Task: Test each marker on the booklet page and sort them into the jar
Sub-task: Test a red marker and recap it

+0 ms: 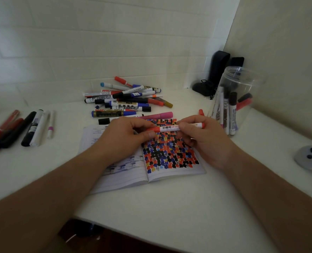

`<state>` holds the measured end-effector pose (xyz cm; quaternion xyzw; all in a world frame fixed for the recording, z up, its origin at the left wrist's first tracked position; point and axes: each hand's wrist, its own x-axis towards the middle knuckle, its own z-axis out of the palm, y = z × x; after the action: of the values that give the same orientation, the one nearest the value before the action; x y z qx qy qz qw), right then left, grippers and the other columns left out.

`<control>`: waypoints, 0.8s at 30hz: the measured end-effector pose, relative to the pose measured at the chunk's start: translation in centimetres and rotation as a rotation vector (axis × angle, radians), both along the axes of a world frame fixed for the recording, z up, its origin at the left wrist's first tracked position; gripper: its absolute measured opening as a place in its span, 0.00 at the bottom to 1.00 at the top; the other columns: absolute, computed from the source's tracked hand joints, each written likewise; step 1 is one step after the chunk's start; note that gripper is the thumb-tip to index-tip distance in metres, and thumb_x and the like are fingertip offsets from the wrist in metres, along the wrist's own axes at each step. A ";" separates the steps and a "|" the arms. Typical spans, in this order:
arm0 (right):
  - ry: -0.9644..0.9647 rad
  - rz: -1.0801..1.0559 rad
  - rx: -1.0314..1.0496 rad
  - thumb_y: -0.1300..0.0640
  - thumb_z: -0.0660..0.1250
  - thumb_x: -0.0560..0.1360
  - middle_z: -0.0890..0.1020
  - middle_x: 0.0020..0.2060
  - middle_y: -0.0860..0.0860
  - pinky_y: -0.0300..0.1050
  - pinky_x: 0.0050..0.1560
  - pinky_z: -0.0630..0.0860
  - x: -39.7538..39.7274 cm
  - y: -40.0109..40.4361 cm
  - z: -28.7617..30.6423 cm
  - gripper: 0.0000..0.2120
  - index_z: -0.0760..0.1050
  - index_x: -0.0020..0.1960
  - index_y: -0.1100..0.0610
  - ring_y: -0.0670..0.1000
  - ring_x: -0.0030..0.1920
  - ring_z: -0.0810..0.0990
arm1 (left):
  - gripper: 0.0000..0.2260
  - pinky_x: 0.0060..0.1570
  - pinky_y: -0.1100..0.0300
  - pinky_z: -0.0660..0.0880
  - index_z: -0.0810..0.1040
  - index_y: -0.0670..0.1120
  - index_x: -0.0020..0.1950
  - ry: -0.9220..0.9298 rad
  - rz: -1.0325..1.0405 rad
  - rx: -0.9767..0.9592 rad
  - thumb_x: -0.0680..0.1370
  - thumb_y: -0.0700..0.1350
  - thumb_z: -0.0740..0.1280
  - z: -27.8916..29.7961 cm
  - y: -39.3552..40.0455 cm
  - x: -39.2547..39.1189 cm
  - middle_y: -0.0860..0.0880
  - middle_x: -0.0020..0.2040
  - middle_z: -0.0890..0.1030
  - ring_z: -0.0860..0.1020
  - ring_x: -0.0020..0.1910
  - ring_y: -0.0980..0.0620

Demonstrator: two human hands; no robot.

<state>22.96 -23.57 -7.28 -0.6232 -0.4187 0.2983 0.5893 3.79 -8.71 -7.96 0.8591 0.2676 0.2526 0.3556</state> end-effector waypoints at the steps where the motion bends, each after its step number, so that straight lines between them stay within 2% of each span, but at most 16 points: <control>1: -0.031 -0.007 0.001 0.60 0.71 0.79 0.86 0.38 0.55 0.41 0.37 0.75 0.0 -0.1 0.0 0.04 0.85 0.51 0.58 0.48 0.35 0.78 | 0.08 0.51 0.69 0.71 0.84 0.64 0.54 -0.030 0.010 -0.016 0.77 0.51 0.74 0.0 0.1 0.0 0.66 0.49 0.83 0.77 0.51 0.69; 4: -0.173 -0.027 0.004 0.58 0.71 0.79 0.87 0.39 0.53 0.39 0.38 0.77 -0.6 -0.2 0.2 0.05 0.86 0.51 0.54 0.47 0.35 0.80 | 0.11 0.53 0.67 0.71 0.82 0.67 0.46 -0.096 0.021 0.002 0.76 0.49 0.75 -0.1 0.2 -0.1 0.66 0.47 0.83 0.77 0.51 0.70; 9: -0.246 -0.047 0.007 0.57 0.71 0.80 0.87 0.39 0.52 0.55 0.48 0.81 -1.8 0.4 0.7 0.04 0.85 0.50 0.53 0.60 0.43 0.82 | 0.09 0.51 0.66 0.71 0.83 0.61 0.51 -0.117 0.054 0.062 0.77 0.46 0.74 -0.1 0.2 -0.4 0.61 0.47 0.84 0.78 0.49 0.64; 10: -0.255 -0.043 -0.011 0.57 0.71 0.80 0.87 0.39 0.51 0.56 0.50 0.81 -1.9 0.4 0.8 0.04 0.85 0.50 0.53 0.59 0.44 0.83 | 0.09 0.51 0.66 0.71 0.84 0.60 0.51 -0.108 0.053 0.077 0.77 0.46 0.74 -0.1 0.2 -0.4 0.61 0.47 0.84 0.78 0.49 0.63; 13: -0.366 0.018 -0.129 0.57 0.72 0.79 0.87 0.40 0.48 0.48 0.52 0.81 -2.2 0.1 0.7 0.02 0.84 0.48 0.52 0.46 0.42 0.85 | 0.11 0.50 0.66 0.71 0.83 0.62 0.50 -0.125 0.037 0.113 0.78 0.44 0.74 -0.1 0.1 -0.4 0.62 0.45 0.84 0.79 0.49 0.65; 16: -0.523 0.064 -0.234 0.54 0.74 0.77 0.87 0.40 0.45 0.47 0.49 0.82 -2.8 -0.1 1.2 0.04 0.80 0.48 0.48 0.44 0.40 0.85 | 0.10 0.54 0.63 0.75 0.85 0.60 0.52 -0.158 -0.014 0.151 0.77 0.43 0.74 0.2 -0.5 -0.3 0.63 0.45 0.84 0.80 0.49 0.65; 18: -0.582 0.095 -0.241 0.50 0.73 0.78 0.87 0.41 0.44 0.46 0.49 0.82 -3.0 -0.3 2.3 0.08 0.77 0.55 0.44 0.44 0.41 0.85 | 0.11 0.53 0.59 0.77 0.85 0.62 0.54 -0.113 -0.064 0.256 0.76 0.47 0.74 0.3 -0.8 -0.2 0.62 0.44 0.84 0.79 0.48 0.63; 20: -0.643 0.149 -0.248 0.49 0.71 0.80 0.86 0.41 0.44 0.47 0.48 0.82 -2.8 -0.6 3.5 0.15 0.74 0.64 0.41 0.44 0.40 0.84 | 0.15 0.51 0.58 0.76 0.82 0.65 0.60 -0.071 -0.104 0.338 0.74 0.54 0.74 0.4 -0.9 -0.3 0.62 0.44 0.84 0.79 0.48 0.62; 22: -0.684 0.173 -0.242 0.51 0.67 0.82 0.84 0.42 0.45 0.50 0.50 0.83 -2.2 -1.2 4.5 0.22 0.68 0.73 0.36 0.47 0.42 0.83 | 0.24 0.52 0.60 0.74 0.77 0.66 0.68 -0.054 -0.088 0.295 0.73 0.60 0.74 0.4 -0.6 -0.2 0.63 0.49 0.83 0.78 0.51 0.64; 24: -0.621 0.150 -0.177 0.55 0.65 0.84 0.82 0.45 0.47 0.51 0.51 0.82 -1.3 -2.1 5.9 0.28 0.61 0.78 0.33 0.53 0.44 0.81 | 0.28 0.53 0.60 0.73 0.73 0.62 0.74 -0.038 -0.030 0.232 0.74 0.60 0.73 0.0 -0.3 -0.1 0.63 0.52 0.81 0.77 0.53 0.65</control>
<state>21.67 -25.69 -1.40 -0.7007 -0.5956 0.1719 0.3532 3.70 -8.97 -7.91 0.8934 0.2170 0.2929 0.2626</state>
